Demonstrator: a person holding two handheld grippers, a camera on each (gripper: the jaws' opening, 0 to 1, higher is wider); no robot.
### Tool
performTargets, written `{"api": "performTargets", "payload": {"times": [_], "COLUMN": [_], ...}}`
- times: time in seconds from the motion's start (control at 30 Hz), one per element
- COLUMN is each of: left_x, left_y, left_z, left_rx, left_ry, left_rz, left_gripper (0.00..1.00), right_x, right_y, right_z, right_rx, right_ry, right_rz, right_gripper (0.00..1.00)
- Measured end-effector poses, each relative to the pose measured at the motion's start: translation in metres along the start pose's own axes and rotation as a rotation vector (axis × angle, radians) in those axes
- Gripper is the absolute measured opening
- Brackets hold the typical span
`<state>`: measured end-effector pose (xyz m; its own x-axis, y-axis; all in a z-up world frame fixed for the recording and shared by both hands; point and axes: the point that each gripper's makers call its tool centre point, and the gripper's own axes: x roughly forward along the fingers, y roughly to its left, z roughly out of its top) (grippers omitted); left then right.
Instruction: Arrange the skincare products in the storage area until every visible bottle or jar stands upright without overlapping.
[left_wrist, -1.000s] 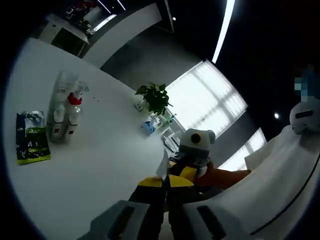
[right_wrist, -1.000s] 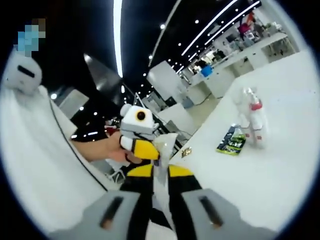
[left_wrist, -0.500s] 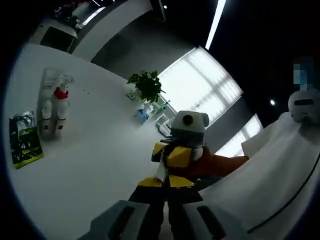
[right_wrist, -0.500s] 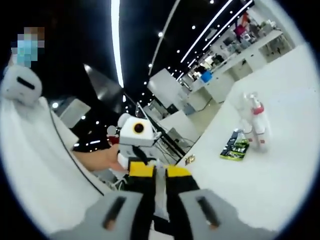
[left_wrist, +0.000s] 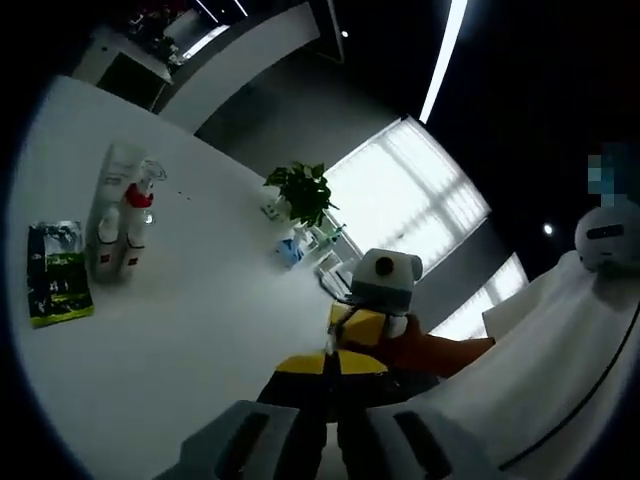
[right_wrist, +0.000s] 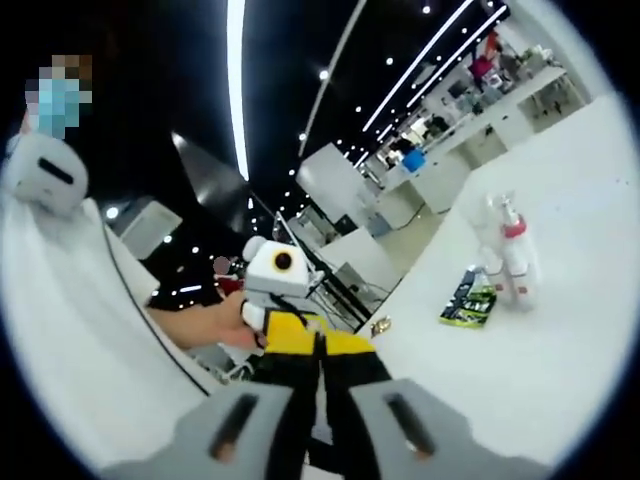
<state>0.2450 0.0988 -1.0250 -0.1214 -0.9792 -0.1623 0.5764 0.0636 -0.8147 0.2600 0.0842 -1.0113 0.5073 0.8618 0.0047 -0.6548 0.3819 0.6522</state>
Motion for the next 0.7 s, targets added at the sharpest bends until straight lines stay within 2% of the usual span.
{"api": "performTargets", "payload": {"times": [0.07, 0.13, 0.2, 0.23, 0.33, 0.37, 0.43, 0.47, 0.57, 0.7], "left_x": [-0.001, -0.002, -0.003, -0.003, -0.003, -0.002, -0.002, -0.002, 0.001, -0.002], "left_y": [-0.001, -0.003, -0.002, 0.000, 0.001, 0.000, 0.001, 0.002, 0.004, 0.001], "left_z": [0.004, 0.010, 0.009, 0.008, 0.009, 0.010, 0.012, 0.011, 0.000, -0.002], "left_rx": [-0.001, -0.027, -0.023, -0.019, -0.024, -0.028, -0.048, -0.060, -0.041, -0.038], "left_ry": [-0.026, -0.063, -0.056, -0.048, -0.064, -0.077, -0.100, -0.101, -0.056, -0.070], "left_rz": [-0.007, -0.026, -0.014, -0.002, 0.003, 0.003, 0.000, 0.000, 0.018, 0.004], "left_gripper": [0.00, 0.00, 0.00, 0.00, 0.00, 0.01, 0.03, 0.04, 0.08, 0.00], "right_x": [0.001, 0.002, 0.002, 0.002, 0.003, 0.002, 0.002, 0.001, 0.000, 0.002], "right_y": [0.000, -0.001, 0.003, 0.008, 0.006, 0.004, 0.003, 0.004, 0.004, 0.002], "right_z": [-0.003, -0.012, -0.016, -0.017, -0.018, -0.015, -0.013, -0.009, -0.005, -0.008], "right_rx": [0.019, 0.017, 0.009, -0.009, -0.004, 0.043, 0.064, 0.081, 0.104, 0.111], "right_ry": [0.011, 0.051, 0.067, 0.067, 0.067, 0.040, 0.018, -0.023, -0.053, -0.052], "right_rz": [0.004, -0.007, 0.009, 0.027, 0.003, 0.004, 0.006, 0.008, 0.012, 0.003], "right_gripper": [0.05, 0.09, 0.02, 0.01, 0.00, 0.00, 0.00, 0.00, 0.00, 0.01]}}
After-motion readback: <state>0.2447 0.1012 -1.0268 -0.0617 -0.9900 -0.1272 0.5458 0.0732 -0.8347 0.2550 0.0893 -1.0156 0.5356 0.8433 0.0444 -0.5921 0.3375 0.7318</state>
